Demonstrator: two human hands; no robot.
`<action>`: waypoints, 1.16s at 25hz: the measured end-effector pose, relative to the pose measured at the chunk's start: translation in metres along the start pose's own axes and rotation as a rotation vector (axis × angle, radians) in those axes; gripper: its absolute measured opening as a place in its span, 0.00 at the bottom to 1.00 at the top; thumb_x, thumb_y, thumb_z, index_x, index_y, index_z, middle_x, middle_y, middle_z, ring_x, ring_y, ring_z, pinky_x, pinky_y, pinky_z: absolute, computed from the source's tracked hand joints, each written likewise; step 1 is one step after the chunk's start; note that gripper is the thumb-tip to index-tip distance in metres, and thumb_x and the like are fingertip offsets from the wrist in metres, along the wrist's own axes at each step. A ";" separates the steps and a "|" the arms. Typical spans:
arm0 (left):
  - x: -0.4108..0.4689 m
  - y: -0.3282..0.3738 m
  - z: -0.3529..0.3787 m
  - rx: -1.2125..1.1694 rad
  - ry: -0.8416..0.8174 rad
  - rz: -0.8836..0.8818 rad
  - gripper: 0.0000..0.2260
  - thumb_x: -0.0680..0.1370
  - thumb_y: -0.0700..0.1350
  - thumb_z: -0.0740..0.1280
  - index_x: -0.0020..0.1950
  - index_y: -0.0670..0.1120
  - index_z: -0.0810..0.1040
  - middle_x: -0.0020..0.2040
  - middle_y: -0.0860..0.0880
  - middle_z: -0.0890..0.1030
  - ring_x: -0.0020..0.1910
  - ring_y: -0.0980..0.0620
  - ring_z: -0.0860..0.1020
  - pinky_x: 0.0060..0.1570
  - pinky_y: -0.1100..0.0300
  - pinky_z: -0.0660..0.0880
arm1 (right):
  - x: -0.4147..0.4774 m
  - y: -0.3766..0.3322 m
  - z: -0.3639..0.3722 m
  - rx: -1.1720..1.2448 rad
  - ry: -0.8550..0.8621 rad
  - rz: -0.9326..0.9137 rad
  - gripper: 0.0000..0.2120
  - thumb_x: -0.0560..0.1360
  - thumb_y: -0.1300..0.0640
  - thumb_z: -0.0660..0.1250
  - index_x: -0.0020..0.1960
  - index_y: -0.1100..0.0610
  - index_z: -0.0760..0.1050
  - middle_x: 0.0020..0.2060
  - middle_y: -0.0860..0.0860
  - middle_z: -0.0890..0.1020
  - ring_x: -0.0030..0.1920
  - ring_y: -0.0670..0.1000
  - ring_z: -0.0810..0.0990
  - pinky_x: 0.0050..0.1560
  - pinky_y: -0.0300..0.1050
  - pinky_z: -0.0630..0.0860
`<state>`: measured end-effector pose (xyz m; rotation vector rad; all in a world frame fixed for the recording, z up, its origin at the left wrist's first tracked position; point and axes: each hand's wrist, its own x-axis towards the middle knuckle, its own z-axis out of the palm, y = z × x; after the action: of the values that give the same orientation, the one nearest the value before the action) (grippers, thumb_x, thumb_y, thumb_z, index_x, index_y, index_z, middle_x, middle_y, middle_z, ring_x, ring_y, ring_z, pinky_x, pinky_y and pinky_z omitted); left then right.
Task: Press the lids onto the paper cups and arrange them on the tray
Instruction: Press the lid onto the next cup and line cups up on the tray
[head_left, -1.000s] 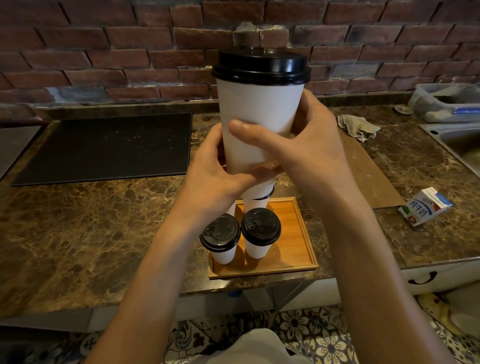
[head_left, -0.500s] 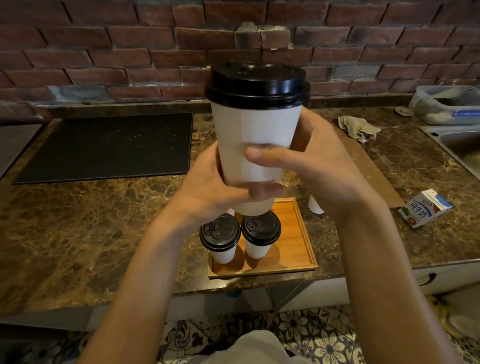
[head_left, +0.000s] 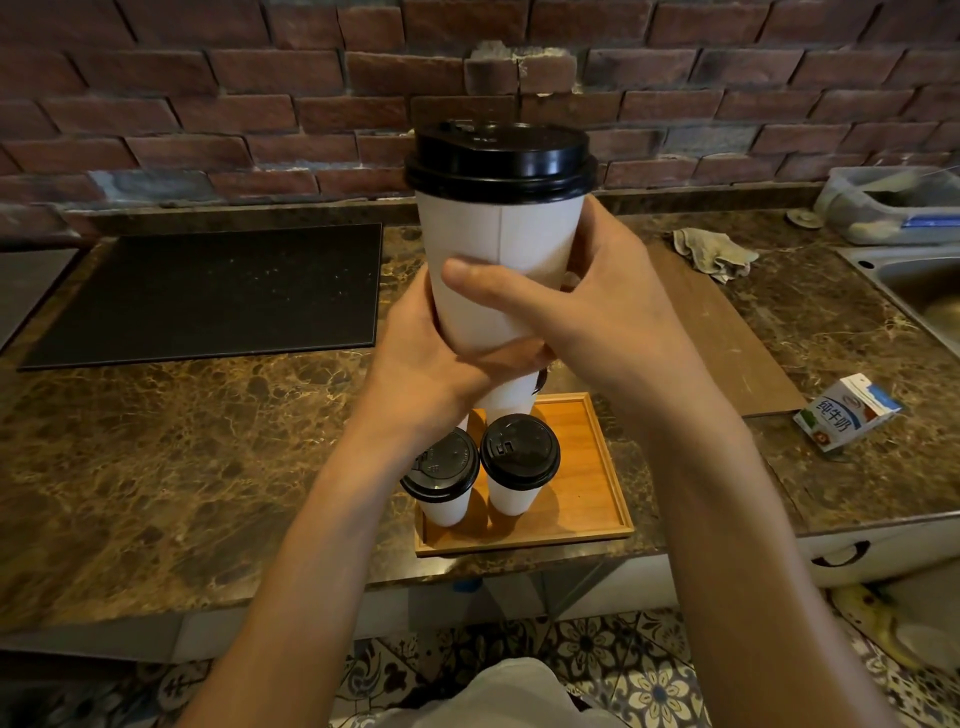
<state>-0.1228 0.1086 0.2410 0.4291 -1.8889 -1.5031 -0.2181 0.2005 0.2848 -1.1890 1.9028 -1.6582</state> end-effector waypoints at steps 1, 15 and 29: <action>0.001 0.000 0.001 0.010 0.007 -0.001 0.30 0.65 0.38 0.77 0.62 0.51 0.68 0.53 0.58 0.77 0.51 0.72 0.77 0.42 0.78 0.73 | -0.001 0.001 0.004 -0.025 0.031 0.000 0.35 0.65 0.44 0.78 0.67 0.49 0.69 0.57 0.42 0.78 0.56 0.39 0.78 0.51 0.38 0.80; 0.005 0.000 -0.008 0.066 -0.056 0.032 0.29 0.66 0.37 0.77 0.57 0.58 0.68 0.49 0.64 0.77 0.49 0.76 0.76 0.40 0.80 0.71 | -0.001 0.003 0.006 -0.122 0.117 -0.003 0.39 0.61 0.42 0.80 0.67 0.50 0.70 0.57 0.42 0.78 0.55 0.38 0.76 0.51 0.36 0.78; 0.001 -0.001 -0.012 0.092 -0.141 -0.028 0.21 0.61 0.50 0.75 0.51 0.58 0.72 0.44 0.71 0.80 0.47 0.72 0.78 0.40 0.78 0.73 | 0.000 0.008 -0.009 -0.016 -0.134 0.048 0.33 0.65 0.51 0.79 0.67 0.51 0.70 0.55 0.43 0.79 0.54 0.37 0.78 0.50 0.29 0.77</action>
<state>-0.1154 0.0993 0.2417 0.4017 -2.0765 -1.5026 -0.2273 0.2063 0.2797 -1.2192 1.8504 -1.5020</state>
